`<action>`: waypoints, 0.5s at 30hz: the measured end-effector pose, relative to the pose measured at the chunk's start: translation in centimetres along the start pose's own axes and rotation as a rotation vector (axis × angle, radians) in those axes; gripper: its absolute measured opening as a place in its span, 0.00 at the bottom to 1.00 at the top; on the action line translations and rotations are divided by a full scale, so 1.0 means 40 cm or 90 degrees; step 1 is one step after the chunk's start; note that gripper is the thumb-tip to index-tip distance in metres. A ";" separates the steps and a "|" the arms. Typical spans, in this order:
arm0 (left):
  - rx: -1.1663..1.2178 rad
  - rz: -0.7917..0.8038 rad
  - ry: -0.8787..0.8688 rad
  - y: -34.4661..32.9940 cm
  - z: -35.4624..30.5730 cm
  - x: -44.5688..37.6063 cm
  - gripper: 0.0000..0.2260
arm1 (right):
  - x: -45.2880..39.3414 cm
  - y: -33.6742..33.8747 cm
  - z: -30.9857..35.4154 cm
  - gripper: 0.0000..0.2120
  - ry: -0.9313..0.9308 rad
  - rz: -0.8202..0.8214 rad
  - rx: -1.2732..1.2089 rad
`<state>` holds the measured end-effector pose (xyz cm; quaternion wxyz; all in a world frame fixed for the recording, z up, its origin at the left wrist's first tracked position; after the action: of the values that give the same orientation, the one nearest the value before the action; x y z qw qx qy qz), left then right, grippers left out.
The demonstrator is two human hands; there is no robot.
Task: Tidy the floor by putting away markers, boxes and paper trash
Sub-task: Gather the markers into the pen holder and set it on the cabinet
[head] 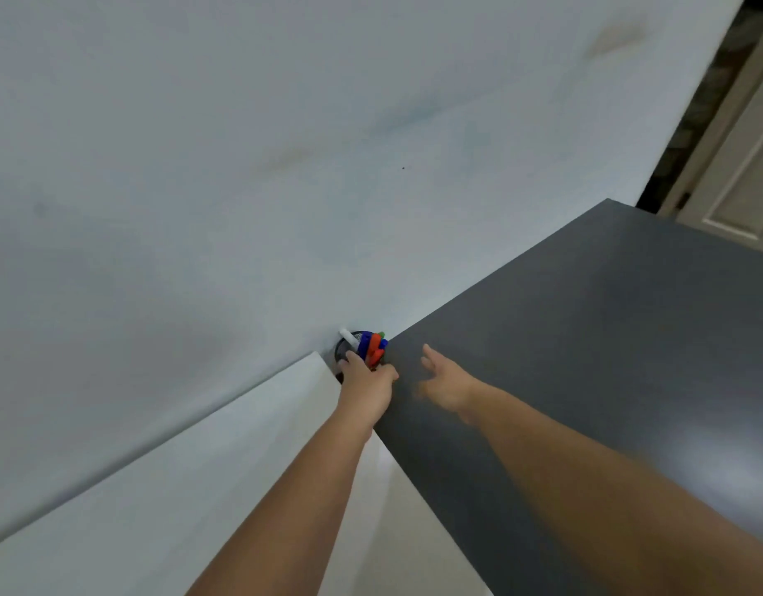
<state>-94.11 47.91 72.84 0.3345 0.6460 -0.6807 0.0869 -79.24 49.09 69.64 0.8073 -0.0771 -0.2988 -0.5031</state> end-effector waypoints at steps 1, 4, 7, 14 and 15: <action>-0.018 0.009 -0.012 -0.028 0.002 0.026 0.40 | 0.037 0.027 -0.019 0.41 -0.002 -0.018 0.039; -0.052 0.054 -0.038 -0.127 0.006 0.116 0.40 | 0.179 0.118 -0.096 0.32 -0.030 -0.064 0.168; -0.070 0.109 -0.071 -0.254 0.003 0.227 0.38 | 0.362 0.206 -0.213 0.27 -0.087 -0.091 0.222; -0.118 0.270 -0.171 -0.651 0.036 0.537 0.29 | 0.883 0.361 -0.582 0.19 -0.181 -0.243 0.102; -0.131 0.296 -0.178 -0.717 0.049 0.581 0.28 | 0.966 0.370 -0.638 0.18 -0.194 -0.266 0.076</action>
<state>-66.52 23.45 75.53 0.2719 0.4409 -0.8554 0.0018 -44.03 15.76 73.20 0.6346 -0.0409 -0.4555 -0.6230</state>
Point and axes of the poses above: each hand's wrist, its own x-axis away from the middle knuckle, its own y-axis out of the back of the hand, z = x × y, the point moved 5 cm from there along -x, towards the middle knuckle, and after that the axes turned 11 degrees about z, right-handed, at the moved point
